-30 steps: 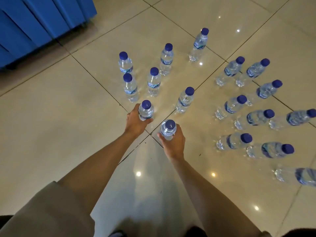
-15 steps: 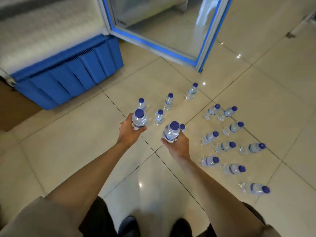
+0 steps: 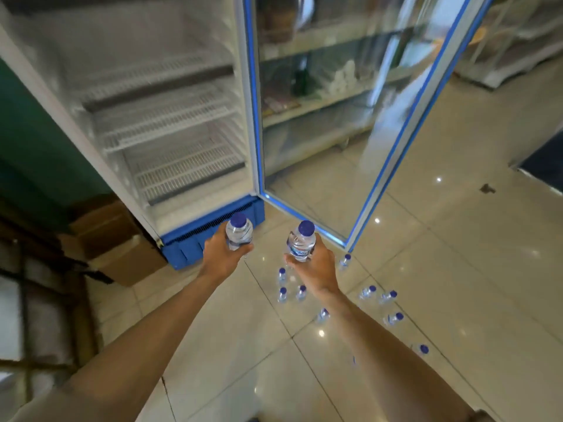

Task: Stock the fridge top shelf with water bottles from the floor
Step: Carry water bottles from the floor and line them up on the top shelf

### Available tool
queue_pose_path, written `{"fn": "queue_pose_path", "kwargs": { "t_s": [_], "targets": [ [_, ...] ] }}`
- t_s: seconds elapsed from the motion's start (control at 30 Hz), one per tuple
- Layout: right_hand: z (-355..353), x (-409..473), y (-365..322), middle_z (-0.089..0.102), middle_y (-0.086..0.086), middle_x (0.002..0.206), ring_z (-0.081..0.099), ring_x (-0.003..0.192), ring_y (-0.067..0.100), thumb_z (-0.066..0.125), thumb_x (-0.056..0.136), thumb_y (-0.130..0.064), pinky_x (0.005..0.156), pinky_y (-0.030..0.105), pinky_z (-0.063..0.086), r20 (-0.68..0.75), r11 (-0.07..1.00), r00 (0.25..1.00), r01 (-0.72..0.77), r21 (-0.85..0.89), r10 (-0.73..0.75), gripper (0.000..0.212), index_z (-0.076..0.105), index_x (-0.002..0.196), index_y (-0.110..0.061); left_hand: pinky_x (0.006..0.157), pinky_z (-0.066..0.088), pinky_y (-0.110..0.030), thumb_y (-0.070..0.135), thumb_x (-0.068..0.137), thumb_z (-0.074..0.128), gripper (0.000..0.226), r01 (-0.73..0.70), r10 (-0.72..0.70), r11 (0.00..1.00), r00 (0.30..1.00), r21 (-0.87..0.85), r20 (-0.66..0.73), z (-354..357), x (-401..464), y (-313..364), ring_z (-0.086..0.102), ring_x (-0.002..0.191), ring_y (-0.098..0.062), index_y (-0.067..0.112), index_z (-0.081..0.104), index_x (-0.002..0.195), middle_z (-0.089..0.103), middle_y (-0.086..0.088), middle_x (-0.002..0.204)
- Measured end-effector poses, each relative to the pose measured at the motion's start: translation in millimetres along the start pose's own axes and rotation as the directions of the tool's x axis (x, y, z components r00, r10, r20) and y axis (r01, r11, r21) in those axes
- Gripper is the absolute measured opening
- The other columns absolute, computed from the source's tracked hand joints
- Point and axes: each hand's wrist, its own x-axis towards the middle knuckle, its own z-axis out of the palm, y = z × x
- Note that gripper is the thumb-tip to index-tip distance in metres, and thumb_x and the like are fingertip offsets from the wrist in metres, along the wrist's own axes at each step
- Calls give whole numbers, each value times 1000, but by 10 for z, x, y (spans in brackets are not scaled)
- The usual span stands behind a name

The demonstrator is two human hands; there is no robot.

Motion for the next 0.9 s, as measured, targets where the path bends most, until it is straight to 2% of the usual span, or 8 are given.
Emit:
{"fn": "queue_pose_path", "kwargs": {
  "t_s": [0.13,0.2,0.33,0.5,0.6,0.7,0.8,0.9],
  "targets": [
    [-20,149,-1003,72,-12,89,67,82,-3,87,71,-25,73,15,52,-2,994,995,102,51,-102,44,62,107,-25,81,49,-28,25,71,85,47,-51,50,999,996,-5,-70,-729,113,633,63,94,-12,25,58,110,65,15,97],
    [23,223,-1425,72,-13,87,67,80,-5,88,71,-25,71,12,50,-6,988,990,142,56,-142,43,63,106,-25,78,48,-26,26,71,85,45,-72,72,997,993,9,-98,-1091,180,857,64,91,-11,25,59,108,66,13,95],
    [191,439,-2099,72,-14,88,68,82,-2,88,68,-32,75,23,54,-28,973,975,220,68,-219,41,66,101,-26,75,46,-16,27,71,85,48,-133,135,991,981,21,-136,-1736,332,1231,64,88,-3,20,60,111,69,9,99],
    [489,901,-2781,69,-12,101,68,90,3,89,64,-42,85,34,57,-29,942,947,322,99,-321,51,63,107,-33,79,49,-24,32,73,83,46,-199,204,979,947,45,-249,-2413,565,1607,63,88,-5,27,56,110,66,10,98],
    [663,1235,-3169,71,-14,100,68,90,2,89,63,-45,84,35,58,-36,916,922,387,104,-385,54,63,108,-33,84,51,-31,34,74,81,46,-229,246,969,913,90,-324,-2737,818,1757,64,90,-11,24,57,112,65,9,100],
    [861,1538,-3549,71,-14,98,67,87,-2,90,67,-36,82,31,59,-29,883,890,456,113,-456,52,63,110,-28,87,52,-31,33,76,80,50,-243,259,966,894,92,-365,-3008,1094,1890,65,93,-12,19,55,118,66,7,104],
    [1085,1853,-3876,70,-17,99,67,90,-3,89,70,-30,82,26,57,-24,837,849,525,154,-528,54,58,114,-31,88,54,-35,37,74,80,53,-223,263,964,873,143,-412,-3267,1455,1945,66,95,-14,20,55,118,68,5,107],
    [1357,2273,-4148,69,-16,101,67,92,1,90,69,-31,84,34,58,-11,808,829,548,214,-559,54,58,114,-31,87,53,-33,36,74,81,50,-219,287,956,838,195,-465,-3488,1854,2048,66,94,-14,22,55,114,69,3,107]
  ]
}}
